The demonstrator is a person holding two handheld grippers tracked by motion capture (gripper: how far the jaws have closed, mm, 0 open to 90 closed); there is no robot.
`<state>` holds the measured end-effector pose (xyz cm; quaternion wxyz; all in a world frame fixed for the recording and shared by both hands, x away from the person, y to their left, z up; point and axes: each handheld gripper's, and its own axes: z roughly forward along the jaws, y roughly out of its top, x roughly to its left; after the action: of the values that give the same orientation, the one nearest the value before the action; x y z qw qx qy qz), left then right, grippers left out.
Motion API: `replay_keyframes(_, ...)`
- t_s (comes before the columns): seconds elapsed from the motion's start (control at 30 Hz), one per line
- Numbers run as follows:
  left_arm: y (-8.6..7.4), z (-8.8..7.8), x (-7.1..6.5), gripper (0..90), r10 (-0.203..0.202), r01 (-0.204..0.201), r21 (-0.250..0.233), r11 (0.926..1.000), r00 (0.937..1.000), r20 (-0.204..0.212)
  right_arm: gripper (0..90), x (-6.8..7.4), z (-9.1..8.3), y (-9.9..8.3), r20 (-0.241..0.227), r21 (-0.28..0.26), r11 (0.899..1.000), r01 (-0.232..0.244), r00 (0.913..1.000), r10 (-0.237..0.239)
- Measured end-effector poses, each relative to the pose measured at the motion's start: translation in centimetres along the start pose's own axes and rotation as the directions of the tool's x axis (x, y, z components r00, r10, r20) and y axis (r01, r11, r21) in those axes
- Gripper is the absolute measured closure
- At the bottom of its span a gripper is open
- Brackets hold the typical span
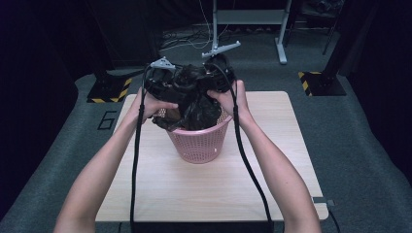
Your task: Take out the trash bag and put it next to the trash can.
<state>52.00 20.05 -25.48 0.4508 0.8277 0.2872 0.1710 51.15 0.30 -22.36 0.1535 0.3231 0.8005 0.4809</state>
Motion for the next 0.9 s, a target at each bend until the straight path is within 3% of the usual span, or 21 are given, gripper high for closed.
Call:
replay_keyframes(0.13,-0.1,0.3,-0.4,27.0,0.02,-0.02,-0.041,0.999,0.9997,0.015,90.0,0.8,0.5,0.3,-0.018,0.011,1.0,0.014,0.9997,-0.014)
replay_keyframes(0.23,-0.3,0.4,-0.7,48.0,0.048,-0.047,-0.073,0.9962,0.9987,0.014,90.0,1.1,0.7,0.4,-0.038,0.01,1.0,0.011,0.9992,-0.011)
replay_keyframes(0.37,-0.5,0.6,-0.8,76.1,0.067,-0.062,-0.107,0.9924,0.9967,0.046,90.0,1.0,0.7,0.3,-0.052,0.005,1.0,-0.001,0.9987,0.001)
replay_keyframes(0.47,-0.5,0.8,-0.8,83.7,0.065,-0.059,-0.108,0.9924,0.9964,0.054,89.9,0.5,0.4,0.2,-0.074,0.0,1.0,-0.021,0.997,0.021)
replay_keyframes(0.57,-0.3,0.9,-1.0,85.5,0.073,-0.07,-0.089,0.9936,0.9967,0.035,87.7,0.1,0.0,-0.1,-0.073,0.003,1.0,-0.026,0.997,0.026)
replay_keyframes(0.7,-0.3,0.8,-0.3,85.9,0.037,-0.038,-0.067,0.997,0.9993,-0.009,62.2,-0.6,-0.8,-0.7,-0.043,0.03,0.999,-0.029,0.9986,0.03)
replay_keyframes(0.9,-0.1,-0.4,0.7,86.0,-0.013,0.009,-0.088,0.996,0.9988,-0.046,29.4,-1.8,-3.2,-2.3,0.013,0.04,0.998,-0.044,0.999,0.044)
